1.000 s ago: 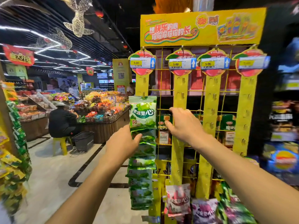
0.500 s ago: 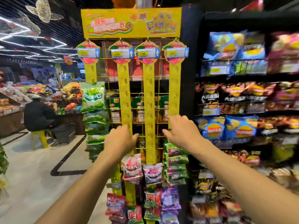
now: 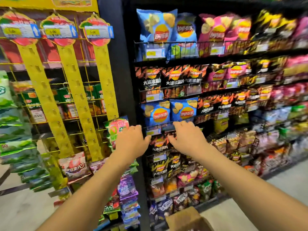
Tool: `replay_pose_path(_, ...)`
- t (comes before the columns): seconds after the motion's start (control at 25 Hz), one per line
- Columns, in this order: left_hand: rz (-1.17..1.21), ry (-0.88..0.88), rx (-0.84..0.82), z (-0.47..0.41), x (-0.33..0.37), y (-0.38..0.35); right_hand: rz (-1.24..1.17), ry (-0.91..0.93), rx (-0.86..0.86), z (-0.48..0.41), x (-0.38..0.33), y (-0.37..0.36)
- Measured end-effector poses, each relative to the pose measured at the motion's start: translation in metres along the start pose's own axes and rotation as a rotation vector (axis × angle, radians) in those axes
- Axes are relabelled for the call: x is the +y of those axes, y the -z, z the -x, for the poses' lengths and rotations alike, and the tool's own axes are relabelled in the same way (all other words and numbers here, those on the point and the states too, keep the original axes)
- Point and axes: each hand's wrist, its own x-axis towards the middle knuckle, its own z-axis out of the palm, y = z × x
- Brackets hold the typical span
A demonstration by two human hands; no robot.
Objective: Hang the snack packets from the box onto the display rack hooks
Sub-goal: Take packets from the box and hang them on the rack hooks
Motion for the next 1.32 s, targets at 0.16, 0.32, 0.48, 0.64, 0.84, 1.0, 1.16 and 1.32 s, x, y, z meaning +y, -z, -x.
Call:
replay_pose_path(0.16,0.012,-0.066,-0.044,-0.036,0.05,-0.042,0.052,-0.068,-0.034,-0.013,0.053,-0.023)
replay_pose_path(0.32,0.055,-0.125,-0.097,-0.085,0.095,-0.081,0.087,-0.125,-0.086,-0.043,0.101,-0.044)
replay_pose_path(0.48,0.104,-0.167,-0.127,-0.132,0.127,-0.11,0.12,-0.159,-0.112,-0.075,0.139,-0.06)
replay_pose_path(0.64,0.082,-0.153,-0.201,-0.162,0.147,-0.145,0.107,-0.174,-0.144,-0.099,0.164,-0.09)
replay_pose_path(0.84,0.067,-0.092,-0.283,-0.18,0.163,-0.2,0.043,-0.144,-0.239,-0.115,0.194,-0.15)
replay_pose_path(1.0,0.077,0.019,-0.379,-0.187,0.175,-0.251,-0.017,-0.066,-0.351,-0.126,0.226,-0.208)
replay_pose_path(1.16,0.062,0.139,-0.445,-0.182,0.188,-0.3,-0.035,0.056,-0.457,-0.134,0.255,-0.257)
replay_pose_path(1.32,0.087,0.275,-0.572,-0.162,0.194,-0.363,-0.038,0.143,-0.573,-0.129,0.276,-0.314)
